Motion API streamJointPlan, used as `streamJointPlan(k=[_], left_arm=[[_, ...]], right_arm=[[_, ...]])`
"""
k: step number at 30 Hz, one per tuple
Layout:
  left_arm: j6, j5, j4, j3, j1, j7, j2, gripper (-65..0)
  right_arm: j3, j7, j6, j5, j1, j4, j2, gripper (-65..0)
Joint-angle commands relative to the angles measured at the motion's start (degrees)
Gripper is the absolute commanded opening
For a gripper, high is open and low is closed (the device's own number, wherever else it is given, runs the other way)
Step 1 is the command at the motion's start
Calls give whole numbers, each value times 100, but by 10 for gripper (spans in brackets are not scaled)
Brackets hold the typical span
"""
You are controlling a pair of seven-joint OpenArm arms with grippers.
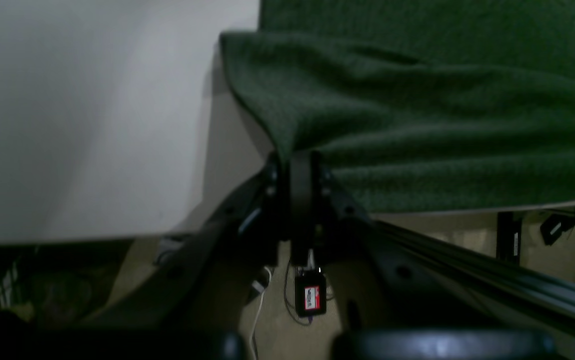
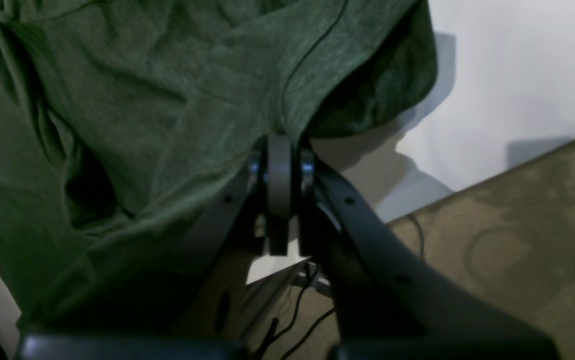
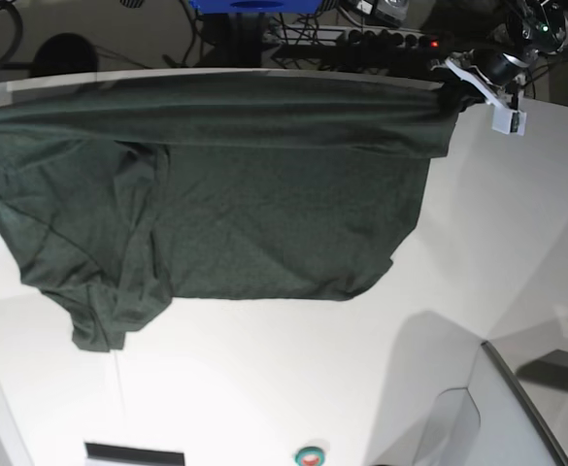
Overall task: Layout the t-shirt on the table in an organized manner, then fold the t-shirt properly
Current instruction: 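Hold the shirt edge taut between both grippers and lay it flat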
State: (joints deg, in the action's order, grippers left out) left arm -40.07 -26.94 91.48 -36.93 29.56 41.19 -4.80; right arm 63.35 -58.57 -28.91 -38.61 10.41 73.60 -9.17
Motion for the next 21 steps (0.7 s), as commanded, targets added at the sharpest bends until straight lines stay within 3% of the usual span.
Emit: streamJointPlan(k=[1,3,9,14,21], left_arm=[[7,-53,78,-30,37,-106,-52,-650],[7,-9,78,-30,46,-106,-52,-650],[7,922,78,-30,-15,-115,141,-650],[7,1081,78,-30,-24,-115,203,-650],[7,1081,87,-30,28,-115,203,-650]], right_arm=[[34,199,47,-82,18,2,-116,-644],[34,419,47,-82,97,-165,-116,-644],[34,595,47,-82,194,-235,-107,-644],[34,595,55,-82,202,-244,-55,-629],[43,595,55,-91,202,-217,139,-374]])
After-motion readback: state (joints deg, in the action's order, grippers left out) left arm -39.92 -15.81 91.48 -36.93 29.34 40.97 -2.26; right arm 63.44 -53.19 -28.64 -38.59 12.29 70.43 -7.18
